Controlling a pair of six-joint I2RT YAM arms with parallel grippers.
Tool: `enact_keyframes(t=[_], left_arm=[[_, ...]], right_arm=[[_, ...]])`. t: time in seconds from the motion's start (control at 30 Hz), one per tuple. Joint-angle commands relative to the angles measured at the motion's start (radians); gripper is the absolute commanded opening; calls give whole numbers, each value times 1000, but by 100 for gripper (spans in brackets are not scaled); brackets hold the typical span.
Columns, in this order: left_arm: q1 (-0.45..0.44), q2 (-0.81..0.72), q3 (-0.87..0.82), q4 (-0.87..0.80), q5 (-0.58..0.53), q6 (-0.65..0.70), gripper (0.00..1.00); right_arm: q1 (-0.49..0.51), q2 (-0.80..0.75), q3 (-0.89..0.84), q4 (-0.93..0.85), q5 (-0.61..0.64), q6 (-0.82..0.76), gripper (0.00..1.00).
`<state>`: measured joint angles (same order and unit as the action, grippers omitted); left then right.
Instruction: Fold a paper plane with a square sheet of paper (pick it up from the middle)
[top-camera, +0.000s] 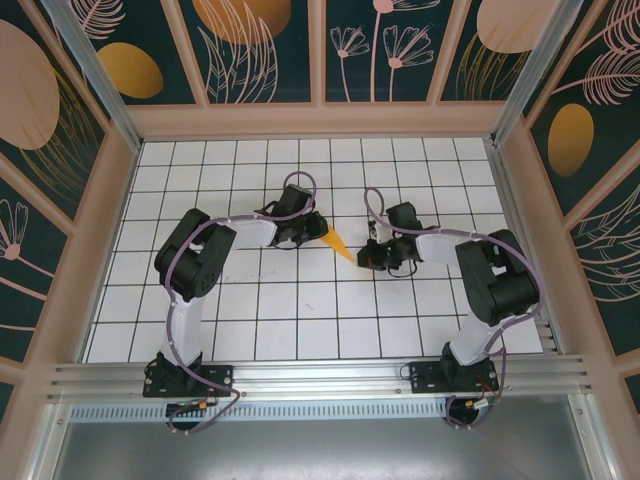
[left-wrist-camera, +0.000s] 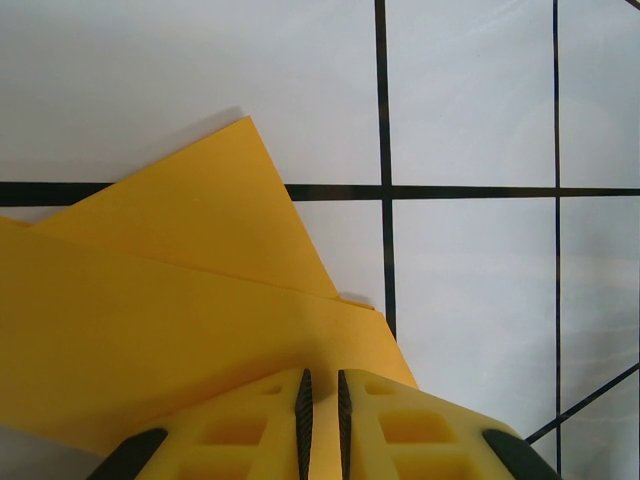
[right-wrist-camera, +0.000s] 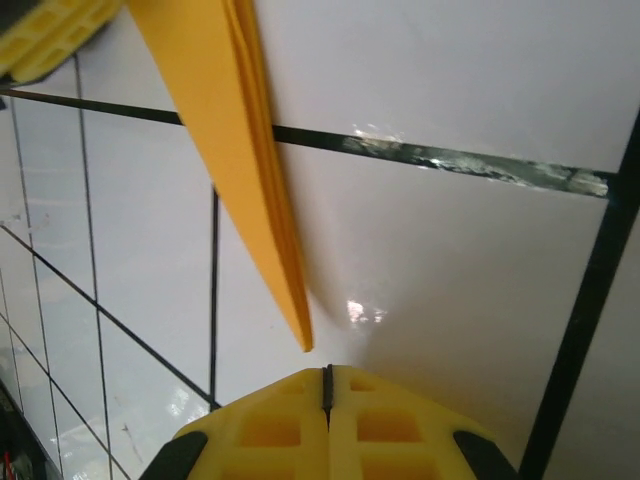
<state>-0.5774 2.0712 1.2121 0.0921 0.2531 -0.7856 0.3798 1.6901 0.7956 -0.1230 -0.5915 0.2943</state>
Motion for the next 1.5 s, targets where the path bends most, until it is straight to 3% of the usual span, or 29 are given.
enact_keyframes(t=[0.0,0.23,0.43,0.8,1.13,1.47], left_arm=[[8,49,3,-72,-50,29,18],[9,52,4,-65,-39,26,18],[8,46,1,-63,-34,25,18],[8,-28,15,-44,-2,37,19],[4,-133,-86,149,161,-50,23],[-28,-91,-134,199,202,-98,19]], right_arm=[[23,-60,50,3,7,-3,0],[88,96,200,24,9,13,1],[85,205,259,37,7,31,1],[68,246,189,19,22,22,1],[64,267,192,30,12,44,0],[62,289,192,27,11,56,0]])
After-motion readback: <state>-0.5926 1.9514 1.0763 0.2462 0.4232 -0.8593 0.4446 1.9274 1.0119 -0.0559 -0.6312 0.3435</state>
